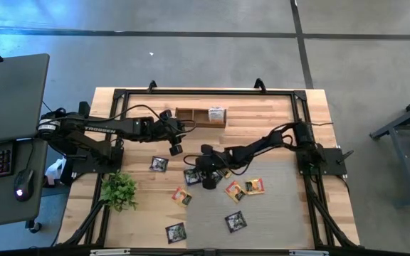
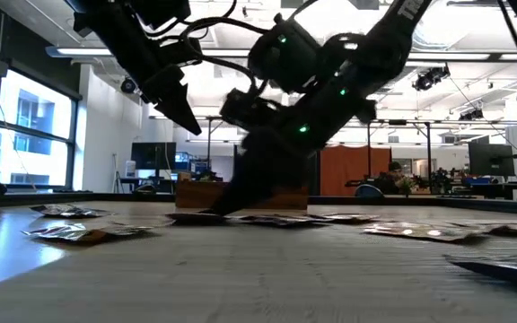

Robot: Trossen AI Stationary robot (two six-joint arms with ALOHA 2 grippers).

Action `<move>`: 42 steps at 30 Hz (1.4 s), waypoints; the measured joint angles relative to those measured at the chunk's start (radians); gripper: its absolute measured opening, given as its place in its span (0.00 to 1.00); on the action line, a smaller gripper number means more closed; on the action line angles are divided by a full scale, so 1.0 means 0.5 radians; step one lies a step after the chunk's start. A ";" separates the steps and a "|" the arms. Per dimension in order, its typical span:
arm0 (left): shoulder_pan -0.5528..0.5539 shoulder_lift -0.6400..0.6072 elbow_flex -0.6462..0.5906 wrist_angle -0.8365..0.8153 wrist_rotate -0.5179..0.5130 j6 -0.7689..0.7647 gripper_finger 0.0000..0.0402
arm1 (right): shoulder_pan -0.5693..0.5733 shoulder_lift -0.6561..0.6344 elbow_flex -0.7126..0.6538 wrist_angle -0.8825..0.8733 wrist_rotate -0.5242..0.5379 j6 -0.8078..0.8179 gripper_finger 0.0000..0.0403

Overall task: Pick & Place Tea
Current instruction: Put the black tea bag into the middle section of the wooden organizer

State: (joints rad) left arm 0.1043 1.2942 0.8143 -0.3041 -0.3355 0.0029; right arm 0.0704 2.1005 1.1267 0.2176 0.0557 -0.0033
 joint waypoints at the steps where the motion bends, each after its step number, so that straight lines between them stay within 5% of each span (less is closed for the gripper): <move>1: 0.000 0.000 0.000 -0.002 0.000 0.000 0.36 | 0.000 -0.055 -0.002 -0.046 0.033 -0.022 0.05; 9: 0.000 0.000 0.008 -0.025 -0.103 -0.012 0.36 | -0.177 -0.526 0.005 -0.168 0.882 -0.504 0.02; 12: 0.000 0.000 0.008 -0.016 -0.102 -0.014 0.36 | -0.349 -0.579 0.003 -0.066 1.014 -0.635 0.01; 17: 0.000 0.000 0.009 -0.012 -0.098 -0.014 0.36 | -0.694 -0.534 0.005 0.099 0.479 -0.561 0.00; 25: 0.001 0.000 0.009 -0.023 -0.097 -0.014 0.36 | -0.941 -0.329 0.005 0.232 0.167 -0.553 0.00; 35: 0.000 0.000 0.011 -0.025 -0.133 0.001 0.36 | -0.996 -0.273 0.005 0.278 0.198 -0.727 0.02; 42: 0.000 -0.001 0.011 -0.025 -0.163 0.001 0.36 | -0.972 -0.278 0.007 0.309 0.148 -0.739 0.14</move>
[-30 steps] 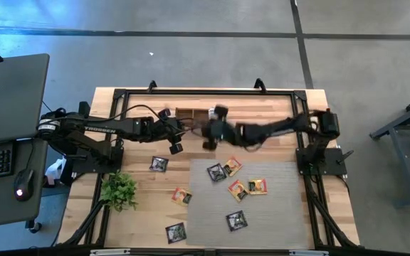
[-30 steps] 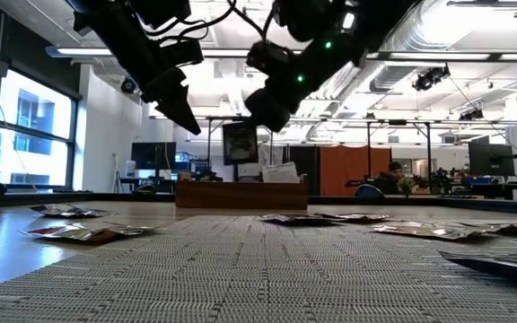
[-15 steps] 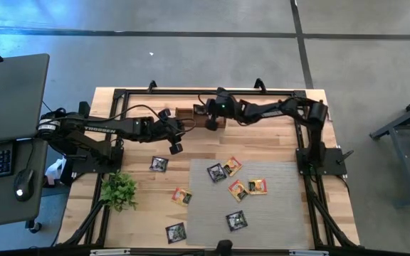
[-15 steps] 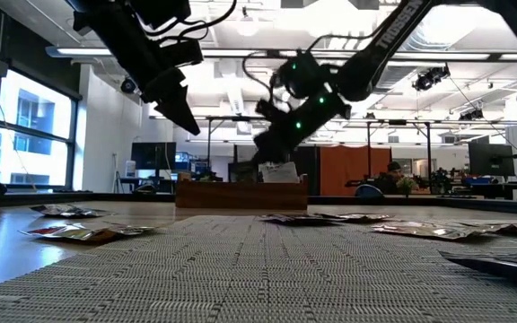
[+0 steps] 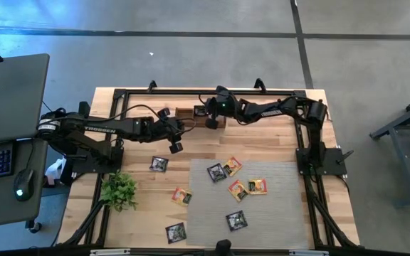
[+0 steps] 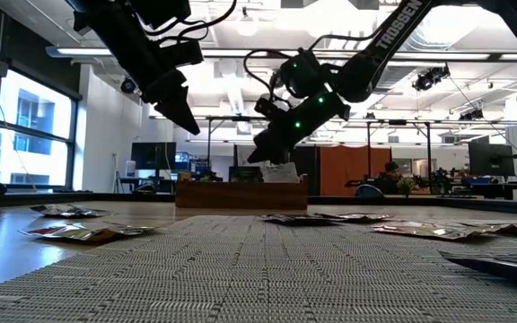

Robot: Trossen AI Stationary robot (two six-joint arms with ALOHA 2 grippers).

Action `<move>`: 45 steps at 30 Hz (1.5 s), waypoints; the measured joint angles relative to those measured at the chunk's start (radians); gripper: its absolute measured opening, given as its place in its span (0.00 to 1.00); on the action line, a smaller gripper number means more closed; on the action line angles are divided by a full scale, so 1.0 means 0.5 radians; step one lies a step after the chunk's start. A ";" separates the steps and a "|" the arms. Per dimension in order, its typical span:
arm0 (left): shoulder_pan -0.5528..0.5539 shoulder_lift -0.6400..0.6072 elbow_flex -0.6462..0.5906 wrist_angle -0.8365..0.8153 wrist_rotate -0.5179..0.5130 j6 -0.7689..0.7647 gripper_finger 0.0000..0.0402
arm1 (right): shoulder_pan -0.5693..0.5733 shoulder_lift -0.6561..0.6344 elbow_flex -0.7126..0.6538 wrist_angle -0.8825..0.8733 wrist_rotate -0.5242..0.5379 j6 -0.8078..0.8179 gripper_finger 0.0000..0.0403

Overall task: Pick & Place Tea
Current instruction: Put the black tea bag into the middle section of the wooden organizer

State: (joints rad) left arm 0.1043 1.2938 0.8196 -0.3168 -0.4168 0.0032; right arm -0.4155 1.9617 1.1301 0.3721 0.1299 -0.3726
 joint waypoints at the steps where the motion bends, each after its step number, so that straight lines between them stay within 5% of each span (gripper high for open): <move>1: 0.000 0.000 0.000 0.000 0.000 0.000 0.36 | 0.009 0.000 0.000 -0.001 0.001 0.002 0.16; 9: 0.000 0.000 0.000 -0.001 0.017 -0.021 0.36 | 0.217 -0.087 0.000 -0.135 0.210 0.064 0.25; 17: 0.000 0.000 0.001 -0.100 0.060 -0.032 0.36 | 0.684 -0.382 0.002 -0.712 0.247 0.080 0.26; 24: 0.000 0.000 0.001 -0.103 0.049 -0.077 0.36 | 0.972 -0.421 -0.001 -1.319 -0.173 0.480 0.26; 28: 0.000 0.000 0.001 -0.092 0.050 -0.080 0.36 | 1.086 -0.412 -0.001 -1.498 -0.205 0.608 0.26; 39: 0.000 0.000 0.001 -0.082 0.067 -0.124 0.36 | 1.279 -0.412 0.001 -1.452 -0.266 0.634 0.26; 45: 0.000 0.000 0.001 -0.063 0.074 -0.128 0.36 | 1.402 -0.418 0.002 -1.384 -0.594 0.742 0.23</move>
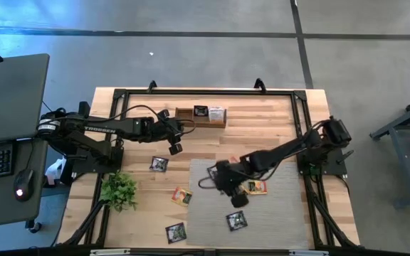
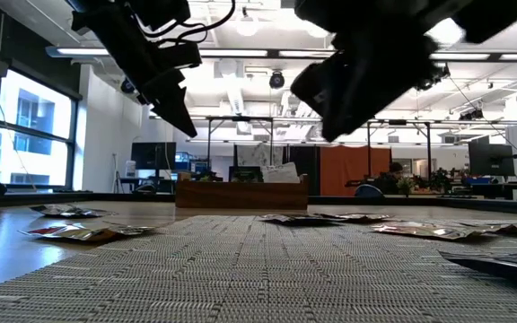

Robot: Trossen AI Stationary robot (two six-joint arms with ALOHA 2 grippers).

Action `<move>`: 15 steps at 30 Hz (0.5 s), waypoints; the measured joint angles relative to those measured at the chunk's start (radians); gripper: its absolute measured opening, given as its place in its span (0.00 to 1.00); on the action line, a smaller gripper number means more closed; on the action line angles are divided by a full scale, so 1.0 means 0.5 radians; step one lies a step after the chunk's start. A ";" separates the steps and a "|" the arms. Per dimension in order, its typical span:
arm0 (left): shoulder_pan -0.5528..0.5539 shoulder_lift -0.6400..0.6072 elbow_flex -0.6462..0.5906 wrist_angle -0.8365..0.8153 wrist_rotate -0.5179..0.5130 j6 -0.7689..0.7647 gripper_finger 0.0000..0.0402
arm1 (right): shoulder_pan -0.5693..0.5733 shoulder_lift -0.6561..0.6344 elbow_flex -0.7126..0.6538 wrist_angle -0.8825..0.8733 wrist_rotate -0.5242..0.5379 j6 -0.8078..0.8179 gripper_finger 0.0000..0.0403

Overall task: Pick & Place Tea
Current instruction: Put the black tea bag into the middle section of the wooden organizer

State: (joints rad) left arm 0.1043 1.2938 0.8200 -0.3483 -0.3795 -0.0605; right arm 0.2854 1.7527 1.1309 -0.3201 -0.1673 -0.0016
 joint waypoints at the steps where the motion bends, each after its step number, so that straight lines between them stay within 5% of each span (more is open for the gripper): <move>1: 0.000 0.000 0.000 0.003 0.007 -0.001 0.36 | 0.027 0.000 0.000 -0.004 0.002 -0.006 0.22; 9: 0.000 0.000 0.000 0.003 0.011 -0.044 0.36 | 0.272 0.000 0.000 -0.142 0.117 0.144 0.18; 15: 0.000 0.000 0.000 0.013 0.011 -0.104 0.36 | 0.424 0.021 0.001 -0.112 0.272 0.438 0.28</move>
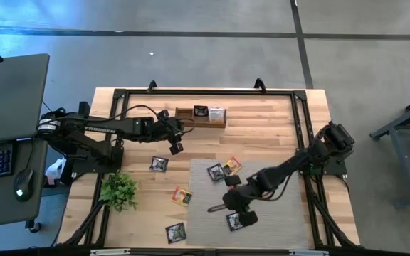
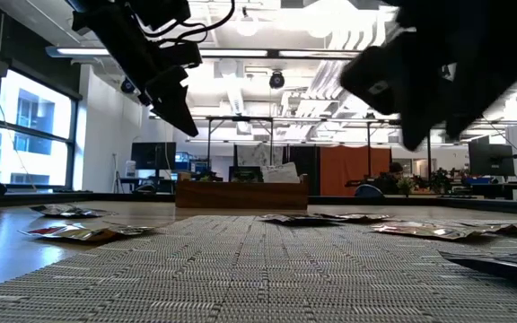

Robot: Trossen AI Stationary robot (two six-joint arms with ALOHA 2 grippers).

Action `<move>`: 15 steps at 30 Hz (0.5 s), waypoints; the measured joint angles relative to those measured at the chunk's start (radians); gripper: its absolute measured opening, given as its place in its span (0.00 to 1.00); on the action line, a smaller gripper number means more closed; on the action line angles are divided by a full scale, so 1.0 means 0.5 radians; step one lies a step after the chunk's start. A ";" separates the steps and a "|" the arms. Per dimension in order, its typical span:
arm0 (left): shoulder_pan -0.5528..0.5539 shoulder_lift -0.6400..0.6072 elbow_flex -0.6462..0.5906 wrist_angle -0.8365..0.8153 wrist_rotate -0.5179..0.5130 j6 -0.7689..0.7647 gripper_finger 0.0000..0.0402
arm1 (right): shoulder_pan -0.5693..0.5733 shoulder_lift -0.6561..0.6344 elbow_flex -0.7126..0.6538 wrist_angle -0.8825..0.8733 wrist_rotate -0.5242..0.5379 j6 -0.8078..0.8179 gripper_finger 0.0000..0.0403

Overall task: Pick & Place Tea
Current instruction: Put the black tea bag into the middle section of the wooden organizer

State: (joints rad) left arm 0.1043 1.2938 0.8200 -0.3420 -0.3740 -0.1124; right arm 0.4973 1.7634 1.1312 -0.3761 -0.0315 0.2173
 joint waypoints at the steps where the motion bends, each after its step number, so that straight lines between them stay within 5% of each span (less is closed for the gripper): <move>1: 0.000 0.000 0.000 0.005 0.000 -0.003 0.36 | 0.023 0.011 -0.001 -0.002 0.011 0.022 0.30; 8: 0.000 0.000 0.000 0.005 0.029 -0.004 0.36 | 0.154 0.081 0.000 0.025 0.070 0.143 0.46; 15: 0.000 0.000 0.000 -0.002 0.052 -0.004 0.36 | 0.294 0.268 0.000 0.050 0.071 0.178 0.51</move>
State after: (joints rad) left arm 0.1043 1.2938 0.8200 -0.3430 -0.3481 -0.1143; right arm 0.6443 1.8972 1.1313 -0.3512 0.0038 0.3065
